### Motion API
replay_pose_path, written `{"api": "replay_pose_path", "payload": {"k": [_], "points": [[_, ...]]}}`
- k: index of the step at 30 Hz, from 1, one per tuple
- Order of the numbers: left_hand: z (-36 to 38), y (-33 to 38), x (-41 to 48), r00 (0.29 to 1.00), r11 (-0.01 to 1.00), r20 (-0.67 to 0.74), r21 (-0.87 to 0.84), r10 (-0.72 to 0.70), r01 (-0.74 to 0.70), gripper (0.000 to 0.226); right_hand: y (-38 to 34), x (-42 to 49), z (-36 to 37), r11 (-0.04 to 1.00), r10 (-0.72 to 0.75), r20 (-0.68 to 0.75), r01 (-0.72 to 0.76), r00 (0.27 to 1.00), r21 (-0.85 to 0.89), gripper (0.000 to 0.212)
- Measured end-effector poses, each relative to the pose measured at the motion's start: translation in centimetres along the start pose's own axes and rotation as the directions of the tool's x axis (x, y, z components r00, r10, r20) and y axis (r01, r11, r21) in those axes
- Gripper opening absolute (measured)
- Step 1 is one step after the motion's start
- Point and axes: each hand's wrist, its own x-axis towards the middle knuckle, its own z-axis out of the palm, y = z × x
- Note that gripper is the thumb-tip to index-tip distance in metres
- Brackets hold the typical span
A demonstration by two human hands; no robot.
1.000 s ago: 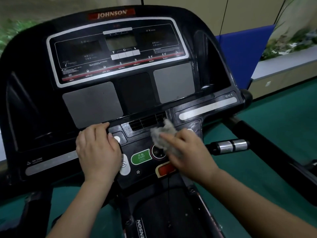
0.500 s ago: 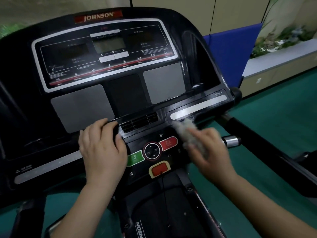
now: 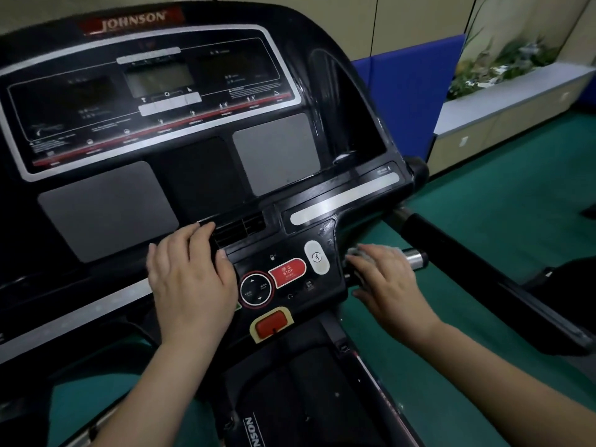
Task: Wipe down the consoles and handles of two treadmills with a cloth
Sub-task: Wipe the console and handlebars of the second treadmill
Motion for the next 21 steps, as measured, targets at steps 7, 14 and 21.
{"api": "replay_pose_path", "payload": {"k": [7, 14, 21], "points": [[0.0, 0.0, -0.1, 1.000, 1.000, -0.008, -0.009, 0.002, -0.002, 0.040, 6.5, 0.4, -3.7, 0.997, -0.073, 0.216, 0.073, 0.974, 0.009, 0.054], [0.3, 0.2, 0.0, 1.000, 1.000, -0.019, 0.016, 0.004, -0.004, 0.039, 5.8, -0.1, -2.8, 0.999, 0.043, 0.130, -0.044, 0.991, 0.000, 0.053], [0.2, 0.3, -0.1, 0.999, 1.000, -0.036, 0.011, 0.004, -0.004, 0.042, -0.2, 2.3, -1.4, 0.994, -0.108, 0.245, 0.109, 0.963, 0.009, 0.088]]}}
